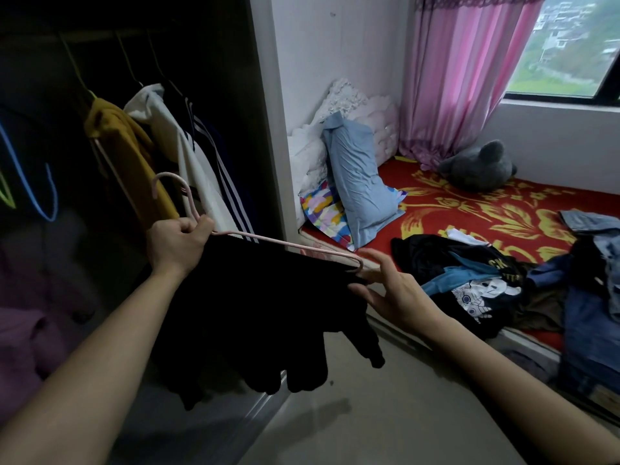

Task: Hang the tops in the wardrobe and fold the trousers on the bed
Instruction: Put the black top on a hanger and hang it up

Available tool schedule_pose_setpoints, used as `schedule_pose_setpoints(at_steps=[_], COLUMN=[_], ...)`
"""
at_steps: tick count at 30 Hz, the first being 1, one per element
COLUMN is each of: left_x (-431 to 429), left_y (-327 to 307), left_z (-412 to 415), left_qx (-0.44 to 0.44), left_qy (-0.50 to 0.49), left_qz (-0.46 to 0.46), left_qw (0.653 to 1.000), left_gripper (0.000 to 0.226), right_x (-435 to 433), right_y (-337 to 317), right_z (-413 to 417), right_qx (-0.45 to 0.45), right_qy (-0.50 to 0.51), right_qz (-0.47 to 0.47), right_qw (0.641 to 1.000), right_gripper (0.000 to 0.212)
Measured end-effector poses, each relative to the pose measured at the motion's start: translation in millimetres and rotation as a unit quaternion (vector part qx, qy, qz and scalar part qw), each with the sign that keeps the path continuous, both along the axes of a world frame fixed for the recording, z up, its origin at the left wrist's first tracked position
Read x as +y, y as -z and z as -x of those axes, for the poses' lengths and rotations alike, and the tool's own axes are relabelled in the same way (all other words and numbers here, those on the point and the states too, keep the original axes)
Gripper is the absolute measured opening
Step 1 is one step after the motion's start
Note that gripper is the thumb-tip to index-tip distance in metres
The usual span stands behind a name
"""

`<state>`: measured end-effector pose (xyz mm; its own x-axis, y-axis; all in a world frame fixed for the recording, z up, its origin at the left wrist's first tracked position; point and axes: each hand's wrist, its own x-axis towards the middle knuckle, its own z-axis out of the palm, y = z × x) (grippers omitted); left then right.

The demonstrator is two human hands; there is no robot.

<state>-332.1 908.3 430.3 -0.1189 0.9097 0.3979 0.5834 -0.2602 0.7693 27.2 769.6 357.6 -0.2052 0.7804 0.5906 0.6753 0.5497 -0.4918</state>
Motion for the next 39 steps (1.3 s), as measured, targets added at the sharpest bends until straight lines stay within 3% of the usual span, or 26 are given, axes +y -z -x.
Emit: schedule_pose_setpoints(at_steps=[3, 6, 11, 15, 17, 19, 21, 23, 25, 27, 30, 35, 39], left_x=[-5.0, -8.5, -9.0, -13.1, -17.8, -23.1, -27.4, -30.6, -33.2, -35.3, -37.0, -43.7, -48.3], left_y=[-3.2, -5.4, -4.6, -6.0, -8.8, -16.6, -25.1, -28.5, -26.2, -21.5, -15.8, -17.1, -19.9], left_z=[-5.1, -7.5, -18.5, -33.3, -45.7, -58.5, -64.4, -61.0, -54.0, -47.3, -44.6, -66.8, -72.5], left_qx=[0.011, 0.04, 0.227, 0.348, 0.303, 0.182, 0.121, 0.13, 0.108, 0.033, -0.072, -0.059, -0.085], left_qy=[0.007, 0.008, 0.006, 0.048, 0.092, 0.174, 0.249, 0.304, 0.314, 0.29, 0.25, 0.235, 0.216], left_qz=[-0.004, -0.008, -0.089, -0.107, -0.067, 0.04, 0.14, 0.196, 0.231, 0.258, 0.277, 0.203, 0.169], left_qw=[1.0, 0.999, 0.97, 0.93, 0.946, 0.967, 0.951, 0.923, 0.915, 0.921, 0.925, 0.949, 0.958], left_gripper=[0.059, 0.055, 0.059, 0.064, 0.063, 0.046, 0.03, 0.025, 0.028, 0.026, 0.028, 0.016, 0.019], right_x=[0.2, 4.2, 11.3, 24.8, 32.2, 41.2, 50.7, 56.8, 57.3, 53.6, 46.5, 60.1, 71.5], right_y=[2.2, 1.3, -14.6, -33.3, -39.2, -40.6, -41.4, -43.6, -47.8, -51.6, -56.0, -69.7, -85.7], right_z=[-7.0, -17.1, -19.4, -6.3, 4.3, 15.7, 19.5, 14.1, 8.6, 9.3, 21.1, 41.0, 39.8], right_qx=[0.004, -0.049, -0.158, -0.161, -0.134, -0.146, -0.185, -0.196, -0.166, -0.116, -0.102, -0.175, -0.142], right_qy=[-0.013, -0.038, -0.073, -0.06, -0.031, -0.017, -0.025, -0.02, -0.008, -0.02, -0.069, -0.011, -0.034], right_qz=[-0.035, -0.078, -0.047, -0.051, -0.039, -0.005, 0.046, 0.08, 0.087, 0.101, 0.139, 0.028, 0.078], right_qw=[0.999, 0.995, 0.984, 0.984, 0.99, 0.989, 0.981, 0.977, 0.982, 0.988, 0.983, 0.984, 0.986], right_gripper=[0.047, 0.036, 0.021, 0.016, 0.015, 0.017, 0.02, 0.022, 0.019, 0.016, 0.011, 0.027, 0.023])
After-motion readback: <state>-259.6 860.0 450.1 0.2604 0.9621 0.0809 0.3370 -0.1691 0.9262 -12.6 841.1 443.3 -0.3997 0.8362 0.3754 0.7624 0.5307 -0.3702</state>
